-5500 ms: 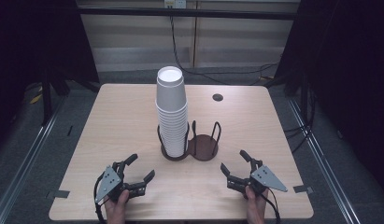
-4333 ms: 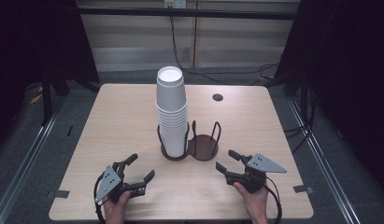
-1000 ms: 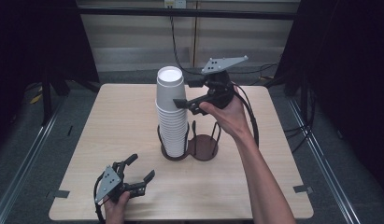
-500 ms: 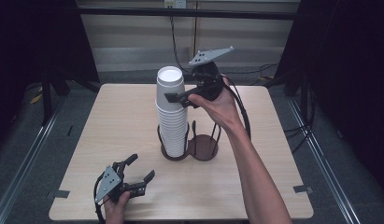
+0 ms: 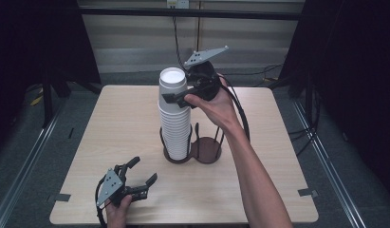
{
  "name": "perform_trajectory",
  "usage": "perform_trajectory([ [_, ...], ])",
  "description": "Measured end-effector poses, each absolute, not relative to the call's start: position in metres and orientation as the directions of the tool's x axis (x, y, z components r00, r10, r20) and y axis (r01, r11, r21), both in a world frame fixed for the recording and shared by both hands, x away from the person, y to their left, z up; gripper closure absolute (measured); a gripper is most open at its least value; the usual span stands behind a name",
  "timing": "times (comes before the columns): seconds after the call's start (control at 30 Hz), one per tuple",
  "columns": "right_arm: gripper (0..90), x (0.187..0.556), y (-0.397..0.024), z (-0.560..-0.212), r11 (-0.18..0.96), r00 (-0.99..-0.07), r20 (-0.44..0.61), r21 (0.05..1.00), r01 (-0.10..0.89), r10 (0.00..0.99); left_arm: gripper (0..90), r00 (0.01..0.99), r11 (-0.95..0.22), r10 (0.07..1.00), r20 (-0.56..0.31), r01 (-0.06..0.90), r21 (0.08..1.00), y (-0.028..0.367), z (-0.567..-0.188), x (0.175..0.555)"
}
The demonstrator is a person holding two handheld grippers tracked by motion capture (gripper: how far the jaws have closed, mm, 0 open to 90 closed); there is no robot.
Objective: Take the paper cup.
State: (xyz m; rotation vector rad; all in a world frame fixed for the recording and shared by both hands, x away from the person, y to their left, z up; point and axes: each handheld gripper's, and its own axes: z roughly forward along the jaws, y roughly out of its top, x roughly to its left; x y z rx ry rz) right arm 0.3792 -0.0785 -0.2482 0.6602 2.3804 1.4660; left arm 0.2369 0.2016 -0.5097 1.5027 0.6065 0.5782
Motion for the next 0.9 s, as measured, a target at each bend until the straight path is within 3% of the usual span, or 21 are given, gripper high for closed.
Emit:
perform_trajectory([
  [0.9,19.4,0.3803,-0.0746,-0.2457,0.387,-0.856,0.003,0.891,0.238,0.518,15.7,0.728,-0.005,0.686,-0.013,0.022,1.0,0.2014,-0.5097,0.2368],
])
